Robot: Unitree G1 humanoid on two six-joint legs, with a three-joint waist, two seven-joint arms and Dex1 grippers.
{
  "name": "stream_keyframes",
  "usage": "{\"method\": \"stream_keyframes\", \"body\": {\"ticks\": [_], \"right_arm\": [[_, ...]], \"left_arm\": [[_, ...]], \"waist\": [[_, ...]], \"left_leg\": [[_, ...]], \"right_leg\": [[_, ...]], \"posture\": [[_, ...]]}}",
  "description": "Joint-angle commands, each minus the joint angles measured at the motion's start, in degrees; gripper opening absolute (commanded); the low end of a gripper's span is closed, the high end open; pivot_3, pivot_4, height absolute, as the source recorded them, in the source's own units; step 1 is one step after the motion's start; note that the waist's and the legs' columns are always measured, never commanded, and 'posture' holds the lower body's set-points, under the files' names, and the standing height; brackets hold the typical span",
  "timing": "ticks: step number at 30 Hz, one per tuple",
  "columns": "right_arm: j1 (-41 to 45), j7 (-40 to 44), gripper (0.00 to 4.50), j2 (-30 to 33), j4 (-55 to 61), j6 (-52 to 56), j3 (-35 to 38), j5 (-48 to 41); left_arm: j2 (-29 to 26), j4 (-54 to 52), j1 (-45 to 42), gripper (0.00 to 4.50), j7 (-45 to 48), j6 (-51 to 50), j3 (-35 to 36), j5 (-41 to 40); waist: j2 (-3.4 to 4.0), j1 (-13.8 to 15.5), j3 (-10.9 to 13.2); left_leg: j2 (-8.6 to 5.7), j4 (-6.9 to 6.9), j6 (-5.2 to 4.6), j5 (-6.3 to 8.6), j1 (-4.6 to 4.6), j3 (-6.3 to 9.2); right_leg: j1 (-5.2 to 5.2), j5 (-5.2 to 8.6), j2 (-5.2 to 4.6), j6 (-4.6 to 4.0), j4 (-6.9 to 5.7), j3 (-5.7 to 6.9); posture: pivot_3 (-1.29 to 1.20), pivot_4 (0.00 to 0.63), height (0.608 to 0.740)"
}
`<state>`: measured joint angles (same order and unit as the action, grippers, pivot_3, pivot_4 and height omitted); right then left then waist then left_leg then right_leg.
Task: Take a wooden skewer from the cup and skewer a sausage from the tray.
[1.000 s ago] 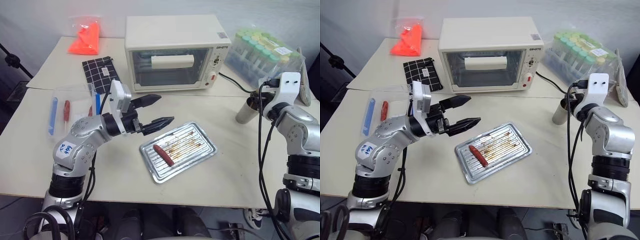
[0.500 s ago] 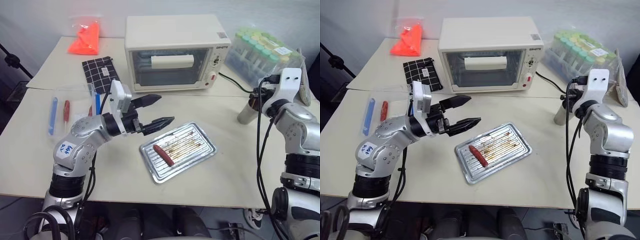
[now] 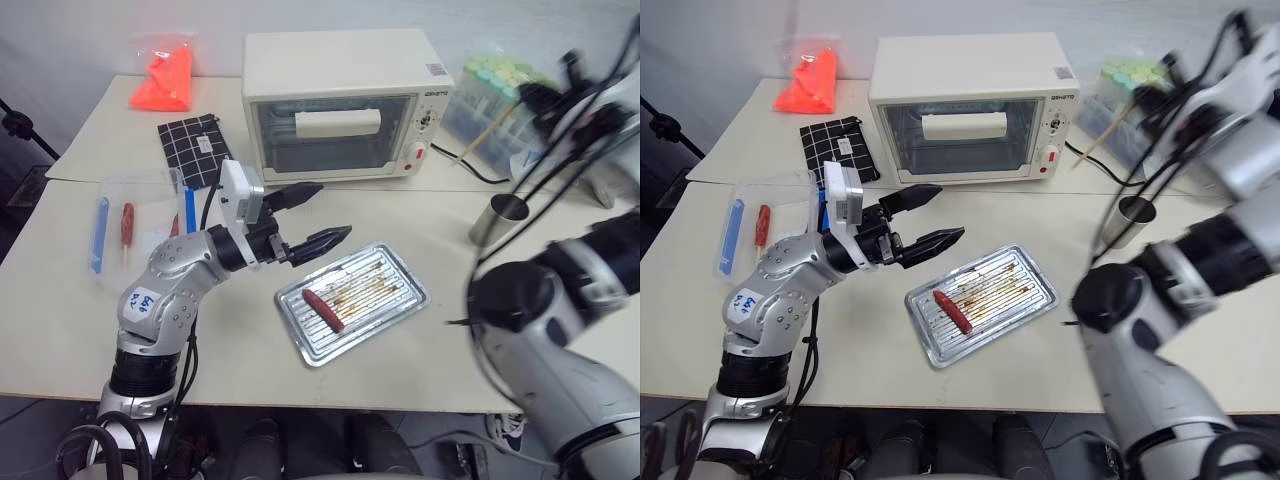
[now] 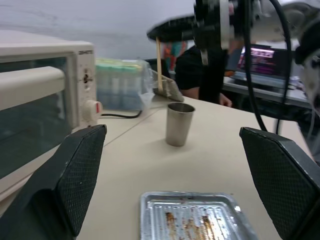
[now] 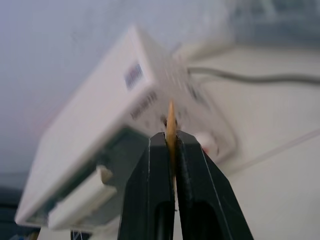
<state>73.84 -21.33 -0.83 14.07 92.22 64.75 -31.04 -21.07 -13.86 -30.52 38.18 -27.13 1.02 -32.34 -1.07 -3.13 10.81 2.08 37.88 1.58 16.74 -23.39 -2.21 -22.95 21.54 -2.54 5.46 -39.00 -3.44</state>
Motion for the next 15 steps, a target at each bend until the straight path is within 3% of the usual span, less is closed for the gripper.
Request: {"method": "stream_keyframes", "body": {"ticks": [1, 5, 15], "right_arm": [[0.8, -8.4, 0.07, -9.1, 9.4, 0.3, 4.8, -7.3], [0.2, -16.9, 0.07, -16.1, 12.9, 0.3, 7.8, -15.6], [0.2, -32.6, 0.07, -18.1, 10.5, 0.3, 10.5, -35.6]], "left_arm": [[2.6, 2.4, -1.0, 4.50, -1.2, 3.9, -1.8, 3.2], [5.7, 6.5, -3.3, 4.50, -1.1, 6.1, -3.5, 5.3], [12.7, 16.2, -9.7, 4.50, 0.4, 10.3, -7.3, 8.9]], "waist": [[0.01, 0.1, 0.0], [0.02, 0.4, 0.0], [0.04, -0.8, 0.0]], "left_leg": [[-0.07, 0.02, -0.01, -0.01, -0.15, 0.01], [-0.37, 0.23, -0.12, -0.08, -0.82, 0.12], [-0.20, 0.04, 0.00, -0.47, -0.72, 0.06]], "right_leg": [[-0.19, 0.00, -0.05, 0.00, -0.10, 0.02], [-0.87, -0.01, -0.30, 0.01, -0.47, 0.09], [-0.89, 0.00, -0.05, 0.00, -0.53, 0.01]], "posture": [[0.00, 0.150, 0.740], [0.00, 0.150, 0.740], [0.00, 0.150, 0.740]]}}
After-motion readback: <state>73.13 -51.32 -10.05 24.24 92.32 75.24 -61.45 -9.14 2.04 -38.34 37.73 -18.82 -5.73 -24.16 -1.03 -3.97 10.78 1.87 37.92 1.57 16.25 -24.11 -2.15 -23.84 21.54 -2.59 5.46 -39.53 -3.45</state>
